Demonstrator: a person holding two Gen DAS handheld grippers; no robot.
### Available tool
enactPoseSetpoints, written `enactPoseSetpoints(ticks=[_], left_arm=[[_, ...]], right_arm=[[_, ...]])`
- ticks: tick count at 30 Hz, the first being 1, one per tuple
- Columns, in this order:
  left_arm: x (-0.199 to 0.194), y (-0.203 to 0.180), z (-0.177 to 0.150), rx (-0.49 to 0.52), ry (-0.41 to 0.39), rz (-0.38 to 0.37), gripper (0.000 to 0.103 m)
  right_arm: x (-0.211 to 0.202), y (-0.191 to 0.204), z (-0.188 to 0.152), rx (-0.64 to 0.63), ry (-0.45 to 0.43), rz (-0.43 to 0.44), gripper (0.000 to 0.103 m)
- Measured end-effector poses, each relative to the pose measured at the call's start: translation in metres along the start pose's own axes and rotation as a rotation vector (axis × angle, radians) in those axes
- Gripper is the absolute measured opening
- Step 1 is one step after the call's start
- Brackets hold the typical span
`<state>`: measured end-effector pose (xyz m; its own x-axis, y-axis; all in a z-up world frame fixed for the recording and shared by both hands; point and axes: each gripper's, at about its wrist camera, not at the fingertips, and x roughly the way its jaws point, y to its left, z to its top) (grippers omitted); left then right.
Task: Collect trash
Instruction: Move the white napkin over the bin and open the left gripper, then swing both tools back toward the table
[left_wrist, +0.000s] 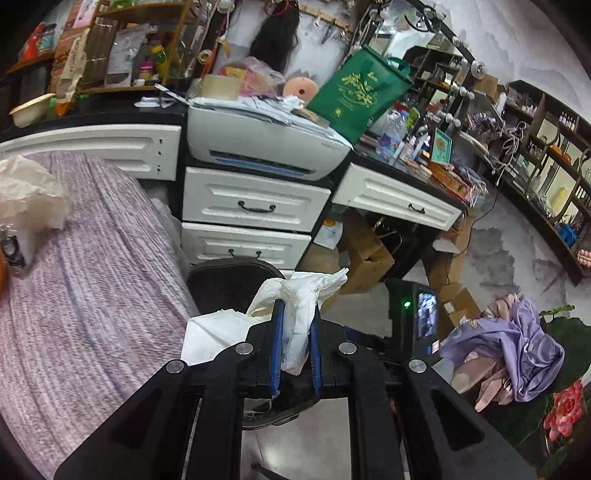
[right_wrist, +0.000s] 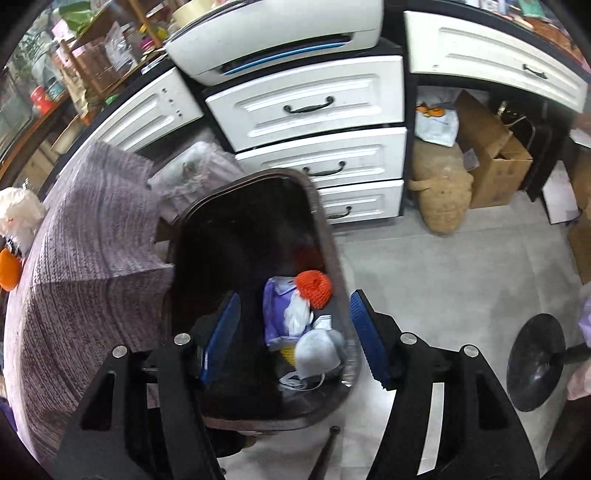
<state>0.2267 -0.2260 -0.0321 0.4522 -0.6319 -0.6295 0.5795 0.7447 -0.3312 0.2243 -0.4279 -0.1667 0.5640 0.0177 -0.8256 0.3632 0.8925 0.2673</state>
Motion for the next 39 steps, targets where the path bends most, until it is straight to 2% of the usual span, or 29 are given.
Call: enactPoseSetpoints(ticks=[11,22,24,26,32,34,39], left_arm=[[0.061,-0.008,-0.011,0.01,0.132,0.001,0.013],[0.087,-0.01,-0.019,0.012,0.166,0.002,0.014],[0.091,-0.011,-0.021,0.014,0.176,0.005,0.02],[0.094,-0.012,-0.022,0.018,0.178,0.012,0.039],[0.082,-0.025,-0.022,0.066,0.133,-0.01,0.072],[0.074,-0.03,-0.02,0.073,0.114,-0.018,0.078],[0.052,-0.035,-0.015,0.07,0.081,-0.052,0.083]], right_arm=[[-0.018,-0.029,0.003,0.053,-0.035,-0.033,0.062],[-0.025,-0.048,0.003,0.087,-0.042,-0.06,0.062],[-0.025,-0.049,0.003,0.09,-0.042,-0.061,0.062],[-0.025,-0.049,0.003,0.09,-0.04,-0.062,0.062],[-0.026,-0.051,0.002,0.098,-0.041,-0.062,0.062],[-0.027,-0.051,0.003,0.098,-0.043,-0.062,0.063],[-0.03,-0.044,0.005,0.08,-0.052,-0.049,0.066]])
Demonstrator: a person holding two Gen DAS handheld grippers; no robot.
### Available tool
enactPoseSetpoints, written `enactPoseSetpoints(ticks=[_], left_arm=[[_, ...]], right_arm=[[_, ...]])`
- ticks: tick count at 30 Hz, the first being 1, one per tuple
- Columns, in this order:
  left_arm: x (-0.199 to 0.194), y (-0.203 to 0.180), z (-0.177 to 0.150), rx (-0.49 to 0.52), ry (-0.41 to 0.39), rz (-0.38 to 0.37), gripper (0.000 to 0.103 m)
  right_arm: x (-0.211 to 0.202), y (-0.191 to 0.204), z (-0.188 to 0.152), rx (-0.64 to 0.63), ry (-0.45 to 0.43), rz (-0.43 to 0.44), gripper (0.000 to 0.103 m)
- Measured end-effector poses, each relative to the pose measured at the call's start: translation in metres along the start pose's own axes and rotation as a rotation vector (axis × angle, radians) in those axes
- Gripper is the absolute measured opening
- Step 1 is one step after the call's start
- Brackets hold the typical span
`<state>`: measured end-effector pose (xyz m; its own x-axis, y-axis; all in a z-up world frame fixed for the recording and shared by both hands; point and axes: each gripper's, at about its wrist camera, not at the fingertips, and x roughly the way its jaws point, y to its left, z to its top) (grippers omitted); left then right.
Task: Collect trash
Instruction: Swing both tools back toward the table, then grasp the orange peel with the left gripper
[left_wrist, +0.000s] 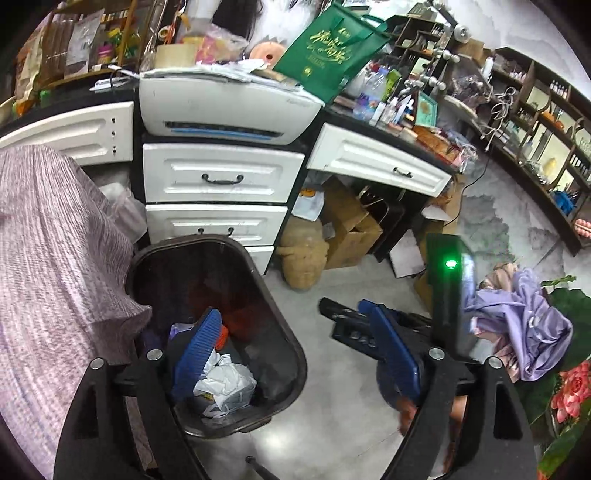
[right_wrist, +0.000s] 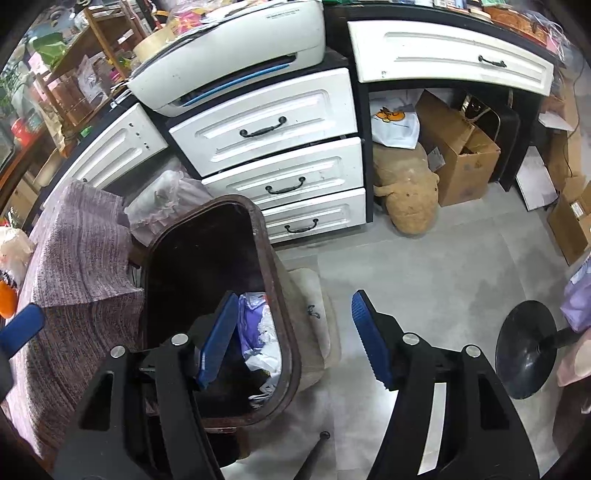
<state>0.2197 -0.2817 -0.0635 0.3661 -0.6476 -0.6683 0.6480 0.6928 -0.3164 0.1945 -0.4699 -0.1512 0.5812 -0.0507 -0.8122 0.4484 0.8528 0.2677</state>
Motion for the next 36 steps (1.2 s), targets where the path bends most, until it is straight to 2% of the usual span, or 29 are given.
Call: enactPoseSetpoints(ticks=[6,13,16,17,21,31,36], left_arm=[[-0.034,-0.001,0.001,0.013,-0.049,0.013,0.087],[-0.068,0.014,-0.007,0.025,-0.089,0.12,0.088],[-0.083,0.026,-0.009,0.021,-0.105,0.166,0.091],[-0.088,0.033,-0.01,0.015,-0.113,0.182,0.094],[-0.108,0.061,-0.016,-0.003,-0.147,0.287,0.095],[-0.144,0.147,-0.017,-0.06,-0.154,0.513,0.094],[-0.147,0.186,-0.009,-0.063,-0.135,0.582,0.08]], right_arm=[[-0.007,0.024,0.004,-0.042,-0.008,0.053,0.066],[-0.019,0.075,0.007,-0.159,-0.024,0.14,0.067],[-0.026,0.098,0.008,-0.209,-0.034,0.18,0.077],[-0.029,0.107,0.008,-0.228,-0.04,0.195,0.078],[-0.036,0.141,0.009,-0.307,-0.045,0.243,0.078],[-0.047,0.219,0.01,-0.472,-0.041,0.363,0.078],[-0.053,0.249,0.011,-0.53,-0.038,0.406,0.078]])
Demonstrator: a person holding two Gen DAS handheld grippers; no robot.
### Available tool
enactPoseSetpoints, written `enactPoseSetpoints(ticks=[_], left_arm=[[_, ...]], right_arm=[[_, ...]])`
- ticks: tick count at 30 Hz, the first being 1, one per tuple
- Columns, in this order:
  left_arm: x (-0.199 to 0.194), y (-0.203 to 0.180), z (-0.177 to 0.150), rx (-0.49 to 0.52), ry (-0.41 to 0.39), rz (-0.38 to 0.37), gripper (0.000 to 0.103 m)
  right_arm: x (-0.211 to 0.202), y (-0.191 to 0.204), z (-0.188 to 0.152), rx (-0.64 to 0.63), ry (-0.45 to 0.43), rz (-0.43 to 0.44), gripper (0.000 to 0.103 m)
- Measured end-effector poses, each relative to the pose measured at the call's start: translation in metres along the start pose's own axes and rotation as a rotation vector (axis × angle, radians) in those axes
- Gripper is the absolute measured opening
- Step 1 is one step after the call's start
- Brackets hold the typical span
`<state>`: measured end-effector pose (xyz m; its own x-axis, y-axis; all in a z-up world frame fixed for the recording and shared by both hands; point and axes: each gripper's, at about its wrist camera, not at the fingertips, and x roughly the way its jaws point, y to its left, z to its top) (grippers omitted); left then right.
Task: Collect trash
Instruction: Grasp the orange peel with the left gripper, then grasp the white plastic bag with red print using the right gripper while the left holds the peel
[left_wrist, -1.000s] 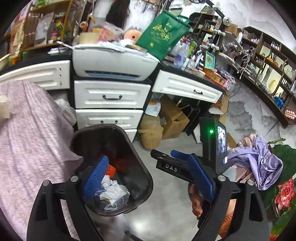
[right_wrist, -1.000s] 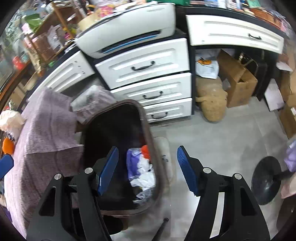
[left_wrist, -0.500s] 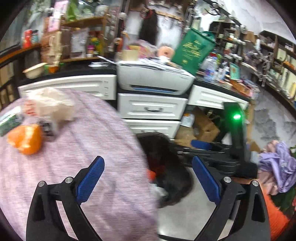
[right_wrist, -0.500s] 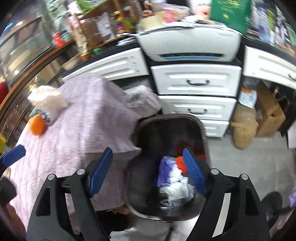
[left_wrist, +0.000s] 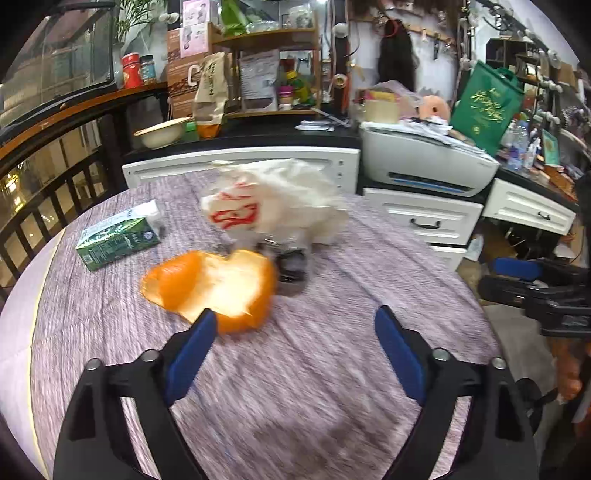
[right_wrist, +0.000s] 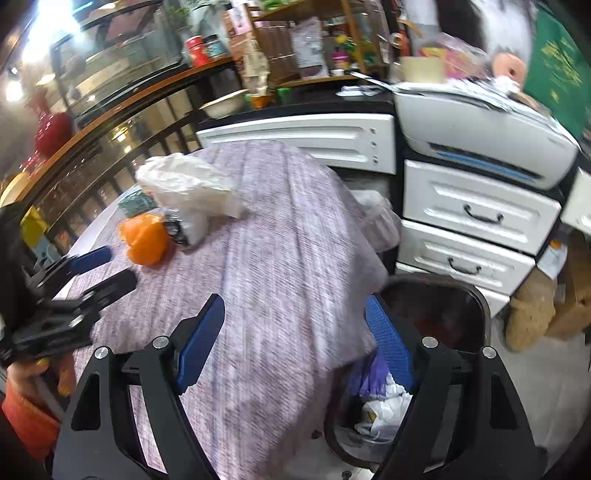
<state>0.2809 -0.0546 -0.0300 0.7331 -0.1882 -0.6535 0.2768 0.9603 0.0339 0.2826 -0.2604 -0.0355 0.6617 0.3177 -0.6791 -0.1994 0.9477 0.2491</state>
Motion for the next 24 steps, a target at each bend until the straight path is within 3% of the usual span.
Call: enactPoseSetpoints(ticks=[5,13,20,24], left_arm=[[0.021,0.015,0.008,0.021,0.051,0.003,0.065],[0.044,0.019,0.008,0.084,0.111,0.04,0.051],[0.049,0.035,0.008,-0.004,0.131,-0.001,0.031],[0.041,0.043,0.007,-0.065,0.114,-0.017,0.026]], right_arm=[[0.007,0.022,0.012,-0.065,0.008,0.012,0.078],[0.018,0.046,0.025,-0.131,0.017,0.034,0.078],[0.03,0.066,0.04,-0.192,0.01,0.06,0.078],[0.041,0.077,0.047,-0.221,0.019,0.084,0.078]])
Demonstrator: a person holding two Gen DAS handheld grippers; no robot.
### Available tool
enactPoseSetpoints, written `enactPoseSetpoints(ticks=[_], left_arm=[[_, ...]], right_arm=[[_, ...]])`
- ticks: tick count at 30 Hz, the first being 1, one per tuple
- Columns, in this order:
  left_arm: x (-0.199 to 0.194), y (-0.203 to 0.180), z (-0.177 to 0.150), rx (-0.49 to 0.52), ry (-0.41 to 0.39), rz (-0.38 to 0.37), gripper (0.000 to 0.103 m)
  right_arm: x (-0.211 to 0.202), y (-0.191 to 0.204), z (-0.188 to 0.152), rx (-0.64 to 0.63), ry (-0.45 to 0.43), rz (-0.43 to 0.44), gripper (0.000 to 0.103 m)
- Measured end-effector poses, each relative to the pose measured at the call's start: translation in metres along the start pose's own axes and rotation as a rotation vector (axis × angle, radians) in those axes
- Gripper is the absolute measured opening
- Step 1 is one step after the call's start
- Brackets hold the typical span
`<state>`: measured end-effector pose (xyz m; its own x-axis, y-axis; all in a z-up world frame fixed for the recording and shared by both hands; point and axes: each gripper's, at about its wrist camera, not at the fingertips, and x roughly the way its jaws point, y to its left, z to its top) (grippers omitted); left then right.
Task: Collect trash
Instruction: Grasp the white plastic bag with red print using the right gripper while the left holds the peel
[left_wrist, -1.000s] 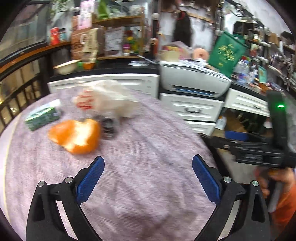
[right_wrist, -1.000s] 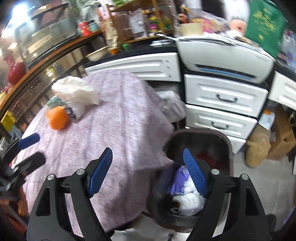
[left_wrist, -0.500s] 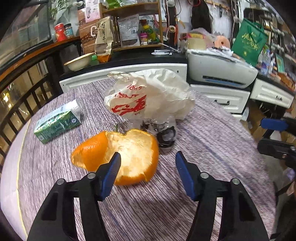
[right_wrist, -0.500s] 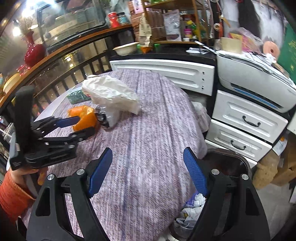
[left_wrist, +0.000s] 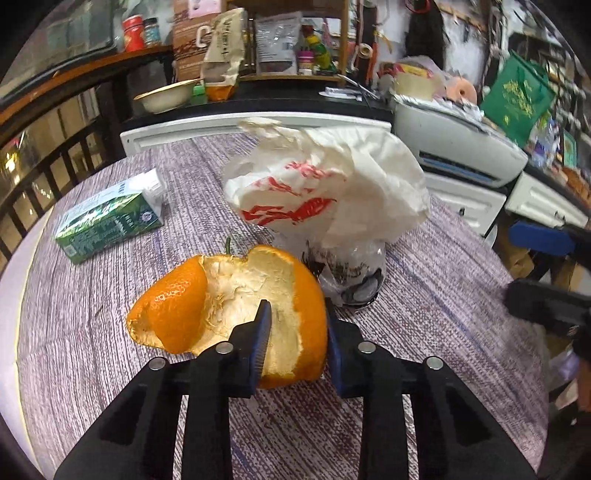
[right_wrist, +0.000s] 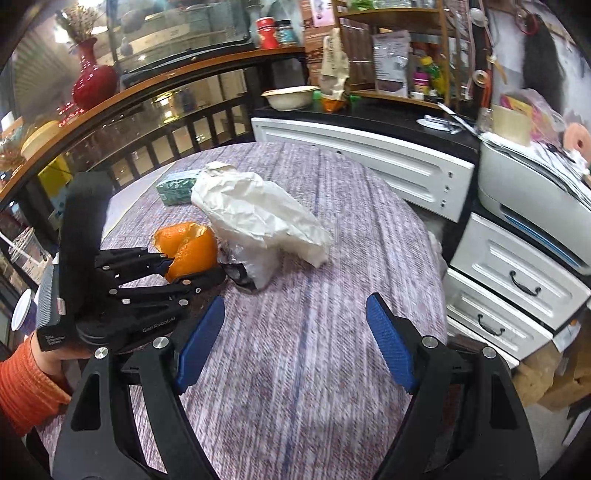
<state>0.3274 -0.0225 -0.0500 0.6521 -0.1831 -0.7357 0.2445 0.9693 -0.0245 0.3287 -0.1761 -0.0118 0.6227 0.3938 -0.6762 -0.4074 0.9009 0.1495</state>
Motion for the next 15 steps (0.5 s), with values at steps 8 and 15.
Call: enactPoseSetpoints(ticks=[8,15], left_arm=[[-0.029,0.014,-0.009,-0.089,-0.046,-0.026,0.015],[-0.056,0.025,-0.016,-0.129,-0.096,-0.036,0.008]], right_arm=[[0.025,0.023,0.027,-0.134,-0.016,0.014,0.078],[0.061,0.034,0.054,-0.229,-0.003,0.003,0.079]])
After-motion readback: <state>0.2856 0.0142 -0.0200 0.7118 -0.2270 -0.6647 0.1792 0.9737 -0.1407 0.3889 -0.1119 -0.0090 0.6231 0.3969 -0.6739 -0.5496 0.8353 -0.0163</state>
